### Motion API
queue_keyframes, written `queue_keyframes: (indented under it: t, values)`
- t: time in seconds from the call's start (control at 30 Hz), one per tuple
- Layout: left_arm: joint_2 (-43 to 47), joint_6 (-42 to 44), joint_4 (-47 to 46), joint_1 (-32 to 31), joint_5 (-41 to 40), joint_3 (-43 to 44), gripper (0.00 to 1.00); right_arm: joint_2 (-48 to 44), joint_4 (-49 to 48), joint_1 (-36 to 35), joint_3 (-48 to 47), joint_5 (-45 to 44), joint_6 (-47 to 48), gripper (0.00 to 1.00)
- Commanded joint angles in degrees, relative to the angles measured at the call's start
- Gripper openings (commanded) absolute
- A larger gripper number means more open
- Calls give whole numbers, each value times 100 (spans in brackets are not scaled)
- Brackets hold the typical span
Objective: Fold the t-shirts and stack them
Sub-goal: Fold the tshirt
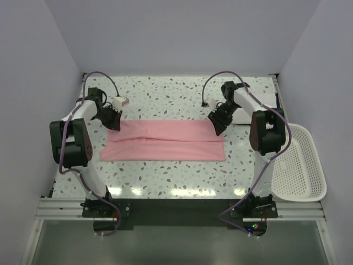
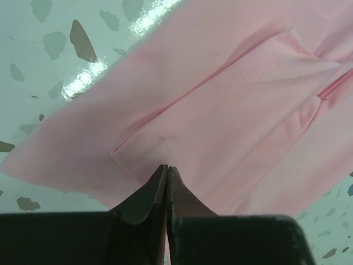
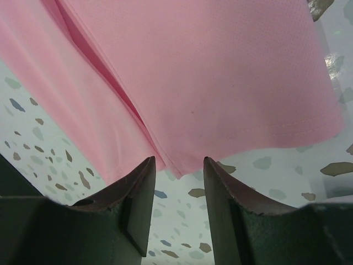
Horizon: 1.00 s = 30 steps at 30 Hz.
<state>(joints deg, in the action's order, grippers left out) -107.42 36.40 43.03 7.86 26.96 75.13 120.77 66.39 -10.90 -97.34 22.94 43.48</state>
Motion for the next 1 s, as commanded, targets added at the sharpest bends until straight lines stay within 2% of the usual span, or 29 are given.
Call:
queue_keyframes:
  t: [0.0,0.07,0.17,0.27,0.3,0.37,0.5,0.6,0.8,0.87,0.9,0.97]
  values:
    - [633,270,145,23,134,-156,5,-133,-30,9,13,-123,-16,43]
    - [739,437,250,14,73,-315,0,-142,-12,8,22,-140,11,43]
    - [1011,605,321,32,-33,-517,0,-177,5,9,48,-167,46,43]
    - [1118,395,-39,58,-165,-605,21,-177,-12,9,40,-123,-6,43]
    - [1091,237,-170,58,-182,-509,33,-185,-12,0,31,-114,-15,43]
    - [873,78,-242,58,-174,-360,41,-168,-3,0,22,-114,-42,43]
    - [451,-255,-443,58,-296,53,45,-159,-3,0,48,-140,-59,43]
    - [-93,-344,-322,67,-349,343,46,-203,-21,0,92,-158,-60,43]
    - [-236,-327,-181,58,-244,406,40,-229,-65,0,171,-220,-42,43]
    - [-236,-283,-128,58,-183,423,33,-194,-65,0,163,-211,-50,43]
    - [-192,-274,-84,58,-156,432,24,-194,-56,-9,145,-220,-42,43]
    - [-44,-204,-31,49,-25,388,17,-185,-30,-9,110,-228,-42,43]
